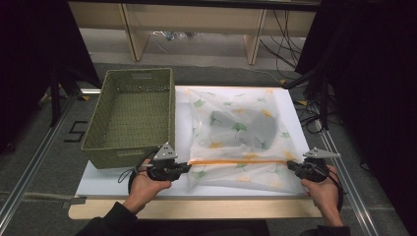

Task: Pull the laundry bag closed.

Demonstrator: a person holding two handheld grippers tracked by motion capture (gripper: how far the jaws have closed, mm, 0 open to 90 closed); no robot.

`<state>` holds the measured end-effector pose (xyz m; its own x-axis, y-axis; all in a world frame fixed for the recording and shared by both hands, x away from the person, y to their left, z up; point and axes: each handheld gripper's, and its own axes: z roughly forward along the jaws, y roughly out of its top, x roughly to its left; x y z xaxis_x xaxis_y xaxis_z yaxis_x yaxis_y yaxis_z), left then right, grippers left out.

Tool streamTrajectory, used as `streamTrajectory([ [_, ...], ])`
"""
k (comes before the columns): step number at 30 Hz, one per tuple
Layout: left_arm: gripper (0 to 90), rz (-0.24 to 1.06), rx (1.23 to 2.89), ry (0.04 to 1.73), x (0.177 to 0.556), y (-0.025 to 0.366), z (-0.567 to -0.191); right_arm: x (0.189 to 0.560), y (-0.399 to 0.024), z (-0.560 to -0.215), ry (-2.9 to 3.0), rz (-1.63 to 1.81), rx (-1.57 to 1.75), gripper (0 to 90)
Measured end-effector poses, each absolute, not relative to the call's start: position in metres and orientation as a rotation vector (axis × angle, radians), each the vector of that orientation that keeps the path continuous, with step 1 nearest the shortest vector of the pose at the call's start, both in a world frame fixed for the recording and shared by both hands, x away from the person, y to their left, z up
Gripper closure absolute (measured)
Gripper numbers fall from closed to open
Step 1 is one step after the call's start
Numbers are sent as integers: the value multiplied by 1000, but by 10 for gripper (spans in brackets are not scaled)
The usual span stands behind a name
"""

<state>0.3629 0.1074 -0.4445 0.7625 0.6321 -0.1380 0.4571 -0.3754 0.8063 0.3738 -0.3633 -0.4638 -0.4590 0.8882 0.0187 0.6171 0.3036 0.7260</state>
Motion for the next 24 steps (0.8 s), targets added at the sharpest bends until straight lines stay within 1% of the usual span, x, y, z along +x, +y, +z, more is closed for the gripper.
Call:
streamTrajectory([
  [1, 859, 240, 2036, 819, 363, 107, -444, 372, -362, -465, 2169, 974, 1397, 900],
  [2, 859, 238, 2034, 820, 363, 107, -445, 374, -366, -465, 2175, 957, 1350, 900],
  [3, 859, 238, 2035, 819, 363, 107, -445, 372, -365, -465, 2171, 979, 1417, 900],
  [5, 859, 237, 2035, 819, 362, 107, -445, 371, -367, -465, 2166, 981, 1432, 900],
  [7, 859, 242, 2041, 803, 363, 107, -445, 373, -372, -466, 2165, 953, 1335, 900],
  [8, 859, 241, 2038, 813, 363, 107, -445, 371, -369, -466, 2165, 979, 1433, 900],
  [11, 859, 243, 2040, 814, 363, 107, -444, 371, -371, -466, 2163, 972, 1420, 900],
  [12, 859, 242, 2040, 811, 363, 107, -444, 372, -375, -467, 2169, 942, 1365, 900],
  [15, 860, 239, 2041, 812, 363, 107, -445, 370, -377, -467, 2149, 964, 1449, 900],
  [16, 860, 235, 2037, 823, 362, 107, -445, 372, -382, -467, 2152, 931, 1376, 900],
  [19, 859, 241, 2041, 812, 363, 107, -444, 370, -383, -468, 2136, 956, 1446, 900],
  [21, 860, 236, 2038, 815, 363, 107, -445, 372, -390, -470, 2150, 962, 1395, 900],
  [22, 859, 230, 2024, 816, 363, 105, -445, 369, -387, -468, 2127, 953, 1476, 900],
  [24, 859, 231, 2038, 813, 363, 107, -445, 371, -391, -470, 2153, 932, 1407, 900],
])
